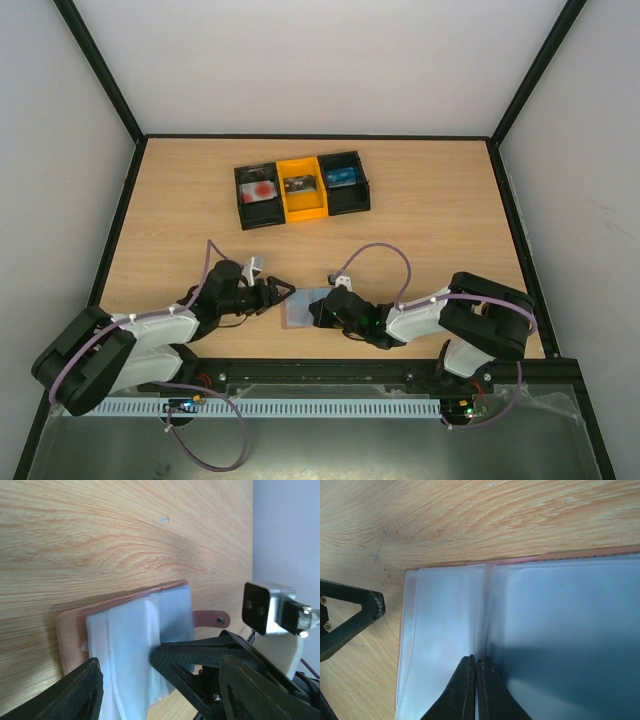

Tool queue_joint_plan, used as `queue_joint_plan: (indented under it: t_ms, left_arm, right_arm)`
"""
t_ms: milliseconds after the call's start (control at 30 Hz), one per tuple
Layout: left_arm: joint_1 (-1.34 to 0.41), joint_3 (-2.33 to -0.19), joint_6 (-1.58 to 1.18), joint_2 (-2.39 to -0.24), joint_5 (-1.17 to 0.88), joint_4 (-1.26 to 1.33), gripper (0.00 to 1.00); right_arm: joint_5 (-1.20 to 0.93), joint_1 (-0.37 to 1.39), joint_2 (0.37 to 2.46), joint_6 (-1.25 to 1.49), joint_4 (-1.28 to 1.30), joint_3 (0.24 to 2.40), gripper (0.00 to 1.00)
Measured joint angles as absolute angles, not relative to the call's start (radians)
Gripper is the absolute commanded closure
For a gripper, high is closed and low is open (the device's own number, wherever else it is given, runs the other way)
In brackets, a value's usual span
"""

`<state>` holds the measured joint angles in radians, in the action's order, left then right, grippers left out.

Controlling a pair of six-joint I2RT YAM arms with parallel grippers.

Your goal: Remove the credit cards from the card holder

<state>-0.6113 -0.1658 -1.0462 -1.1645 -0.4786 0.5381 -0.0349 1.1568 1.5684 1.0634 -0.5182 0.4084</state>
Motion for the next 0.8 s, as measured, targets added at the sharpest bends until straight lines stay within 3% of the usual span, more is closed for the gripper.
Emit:
queue_joint_plan:
  t_ms: [467,800]
  left_arm:
    - [-0.612,-0.173,-1.011,-1.295,-0.492,0.577,0.5]
    - [-0.624,-0.173,-1.024,-1.312,-0.525,0.618,0.83]
  right_arm:
    - [-0.041,1.157,1.58,1.068,-0.549,0.404,0.96]
    - [-0.043,1.157,1.584,1.079,-0.576,0.393,0.96]
